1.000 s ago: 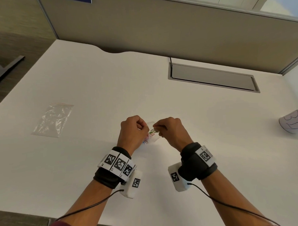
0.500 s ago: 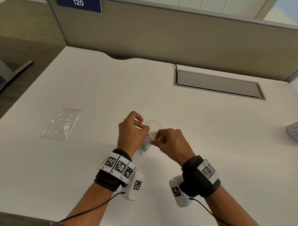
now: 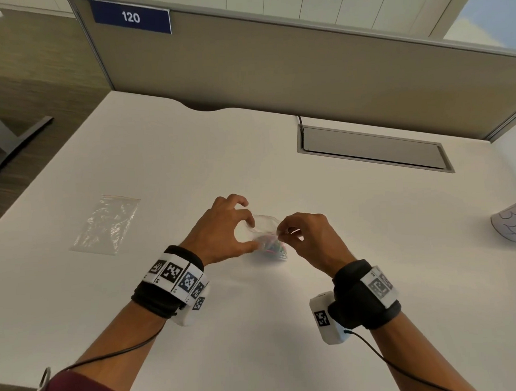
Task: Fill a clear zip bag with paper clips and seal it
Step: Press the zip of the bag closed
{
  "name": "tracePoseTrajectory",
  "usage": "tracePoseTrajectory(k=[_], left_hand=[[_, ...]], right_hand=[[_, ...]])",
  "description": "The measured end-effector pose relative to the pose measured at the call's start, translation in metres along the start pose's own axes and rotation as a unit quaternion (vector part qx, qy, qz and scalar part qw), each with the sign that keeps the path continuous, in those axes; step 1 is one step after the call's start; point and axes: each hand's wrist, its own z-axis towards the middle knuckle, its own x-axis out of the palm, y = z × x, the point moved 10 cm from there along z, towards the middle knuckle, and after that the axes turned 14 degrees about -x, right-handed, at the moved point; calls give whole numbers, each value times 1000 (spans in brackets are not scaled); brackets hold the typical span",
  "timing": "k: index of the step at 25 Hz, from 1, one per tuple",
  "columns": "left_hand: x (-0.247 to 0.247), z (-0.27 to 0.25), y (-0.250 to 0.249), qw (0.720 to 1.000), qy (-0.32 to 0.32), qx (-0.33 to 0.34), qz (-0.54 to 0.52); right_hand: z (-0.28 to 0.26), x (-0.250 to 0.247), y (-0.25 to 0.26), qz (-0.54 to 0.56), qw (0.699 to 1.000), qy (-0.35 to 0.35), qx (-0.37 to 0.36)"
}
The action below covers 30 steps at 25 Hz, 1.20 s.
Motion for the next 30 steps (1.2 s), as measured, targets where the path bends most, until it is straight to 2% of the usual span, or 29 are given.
tracePoseTrajectory(k=[5, 9, 14, 16, 20, 22, 26, 30], left_hand=[[-3, 5, 1, 995, 11, 25, -91], [-2, -4, -8, 965, 48, 29, -255], [3, -1, 2, 946, 39, -4, -323], [7, 0, 7, 937, 47, -18, -345], [14, 8, 23, 911, 71, -68, -401], [18, 9, 27, 902, 78, -81, -417], [23, 11, 25, 926, 63, -87, -362], [27, 14, 14, 963, 58, -61, -256]], right_hand=[[-10, -7, -17, 52, 998, -17, 36], [-22, -16, -32, 118, 989, -53, 74], [-31, -10, -42, 199, 971, -77, 111], [-33, -8, -45, 248, 955, -107, 125], [-43, -5, -58, 373, 889, -190, 188], [-45, 1, -62, 384, 877, -204, 205], [-42, 11, -62, 400, 874, -194, 195], [-37, 9, -56, 374, 895, -175, 169]])
